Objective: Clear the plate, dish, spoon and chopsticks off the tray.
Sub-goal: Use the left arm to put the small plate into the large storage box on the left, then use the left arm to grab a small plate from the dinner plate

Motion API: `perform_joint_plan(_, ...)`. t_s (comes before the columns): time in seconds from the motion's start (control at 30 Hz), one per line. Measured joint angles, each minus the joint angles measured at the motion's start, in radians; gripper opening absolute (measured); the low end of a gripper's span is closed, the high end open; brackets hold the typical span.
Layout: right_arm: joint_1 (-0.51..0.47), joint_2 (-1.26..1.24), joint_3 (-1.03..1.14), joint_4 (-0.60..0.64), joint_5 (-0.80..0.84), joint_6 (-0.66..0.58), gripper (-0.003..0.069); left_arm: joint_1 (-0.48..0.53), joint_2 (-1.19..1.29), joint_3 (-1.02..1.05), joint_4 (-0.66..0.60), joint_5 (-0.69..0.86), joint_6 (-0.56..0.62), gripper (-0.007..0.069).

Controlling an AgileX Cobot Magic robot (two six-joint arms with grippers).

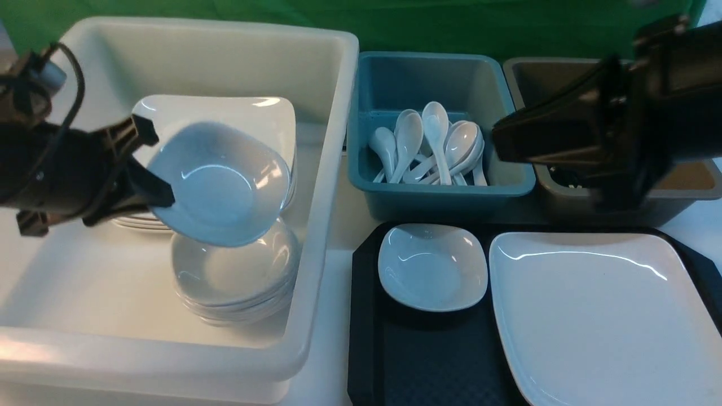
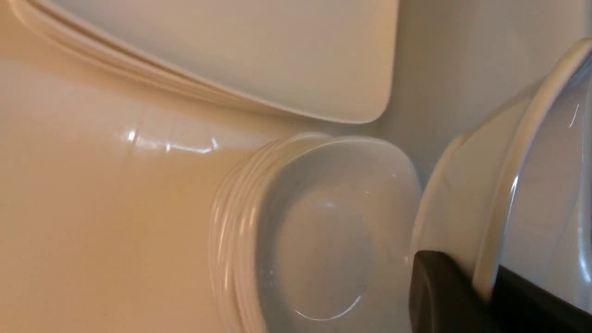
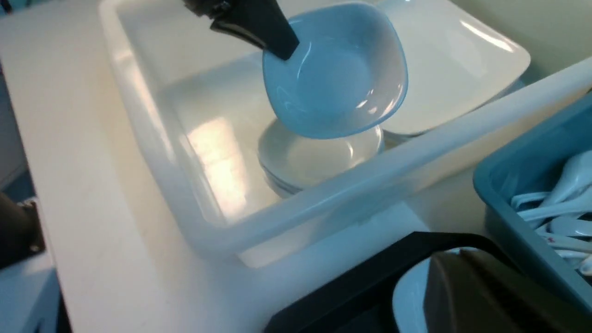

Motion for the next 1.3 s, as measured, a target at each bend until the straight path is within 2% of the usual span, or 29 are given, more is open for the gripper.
perform_joint_plan(0.1,0.094,0.075,-0.051,-0.103,-0.029,0.073,0.0024,-0.008,-0.001,0.070,-0.039,-0.091,0.005,0.0034)
perform_joint_plan(0.17,0.142,0.124,-0.094,-0.124,-0.039,0.098,0.0024,-0.008,-0.001,0.092,-0.051,-0.112,0.005,0.0034)
perform_joint_plan(0.4,0.222,0.228,-0.187,-0.138,-0.043,0.114,0.0028,-0.009,-0.001,0.108,-0.051,-0.111,-0.003,0.0054)
perform_joint_plan(0.53,0.233,0.253,-0.199,-0.138,-0.050,0.115,0.0030,-0.009,0.010,0.108,-0.049,-0.076,-0.004,0.0134)
perform_joint_plan(0.73,0.234,0.255,-0.201,-0.139,-0.058,0.115,0.0034,-0.009,0.020,0.101,-0.002,0.002,-0.006,0.0335)
perform_joint_plan(0.87,0.234,0.255,-0.201,-0.141,-0.048,0.115,0.0036,-0.009,-0.010,0.042,0.127,0.069,-0.026,0.0445)
perform_joint_plan(1.0,0.234,0.255,-0.201,-0.164,-0.038,0.145,0.0038,-0.009,-0.073,-0.048,0.292,0.127,-0.117,0.0484)
perform_joint_plan(1.1,0.234,0.252,-0.201,-0.249,-0.038,0.218,0.0043,-0.013,-0.110,-0.093,0.310,0.141,-0.125,0.0470)
perform_joint_plan(1.17,0.227,0.240,-0.201,-0.337,-0.030,0.301,0.0046,-0.034,-0.125,-0.123,0.298,0.146,-0.096,0.0416)
perform_joint_plan(1.23,0.195,0.208,-0.201,-0.439,0.019,0.400,0.0047,-0.109,-0.128,-0.173,0.285,0.165,-0.063,0.0274)
perform_joint_plan(1.27,0.175,0.196,-0.201,-0.469,0.050,0.426,0.0046,-0.134,-0.126,-0.186,0.285,0.169,-0.061,0.0227)
perform_joint_plan(1.3,0.145,0.179,-0.201,-0.490,0.088,0.440,0.0042,-0.181,-0.116,-0.213,0.290,0.175,-0.057,0.0148)
